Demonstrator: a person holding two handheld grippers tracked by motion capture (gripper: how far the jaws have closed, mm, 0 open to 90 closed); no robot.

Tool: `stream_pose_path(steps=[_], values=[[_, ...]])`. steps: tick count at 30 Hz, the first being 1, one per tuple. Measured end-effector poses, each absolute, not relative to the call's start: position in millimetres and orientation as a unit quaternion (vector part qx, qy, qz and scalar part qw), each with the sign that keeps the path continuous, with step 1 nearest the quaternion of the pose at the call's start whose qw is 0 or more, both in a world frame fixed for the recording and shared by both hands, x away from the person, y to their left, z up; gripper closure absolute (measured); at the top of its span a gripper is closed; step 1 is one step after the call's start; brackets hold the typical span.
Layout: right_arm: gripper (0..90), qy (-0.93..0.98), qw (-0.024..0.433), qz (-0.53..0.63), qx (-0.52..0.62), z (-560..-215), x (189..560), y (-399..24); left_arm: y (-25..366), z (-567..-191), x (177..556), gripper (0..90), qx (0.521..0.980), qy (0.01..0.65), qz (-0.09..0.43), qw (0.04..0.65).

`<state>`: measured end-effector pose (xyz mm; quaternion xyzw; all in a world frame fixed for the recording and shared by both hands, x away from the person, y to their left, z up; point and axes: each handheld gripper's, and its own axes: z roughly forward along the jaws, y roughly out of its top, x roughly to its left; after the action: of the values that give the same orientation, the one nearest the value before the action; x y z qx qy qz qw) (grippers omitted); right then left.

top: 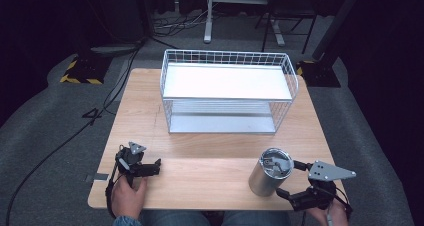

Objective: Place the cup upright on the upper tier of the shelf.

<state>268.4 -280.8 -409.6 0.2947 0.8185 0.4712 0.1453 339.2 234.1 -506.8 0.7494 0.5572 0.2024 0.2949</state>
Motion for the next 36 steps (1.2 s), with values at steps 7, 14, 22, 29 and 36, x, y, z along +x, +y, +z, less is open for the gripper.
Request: stream_pose_path(steps=[7,14,22,29,36], values=[[0.0,0.818,0.145,0.470,0.299,-423,283,-267,234,-507,339,0.5,0.749,0.557,0.202,0.295],[0.1,0.822,0.143,0.464,0.298,-434,294,-254,234,-507,339,0.5,0.749,0.557,0.202,0.295],[3.1,0.823,0.149,0.465,0.291,-435,294,-253,234,-507,339,0.5,0.749,0.557,0.202,0.295],[3.5,0.832,0.150,0.447,0.292,-430,295,-251,234,-507,339,0.5,0.749,0.557,0.202,0.295],[3.6,0.839,0.146,0.437,0.290,-419,297,-250,234,-507,339,0.5,0.749,0.557,0.202,0.295]])
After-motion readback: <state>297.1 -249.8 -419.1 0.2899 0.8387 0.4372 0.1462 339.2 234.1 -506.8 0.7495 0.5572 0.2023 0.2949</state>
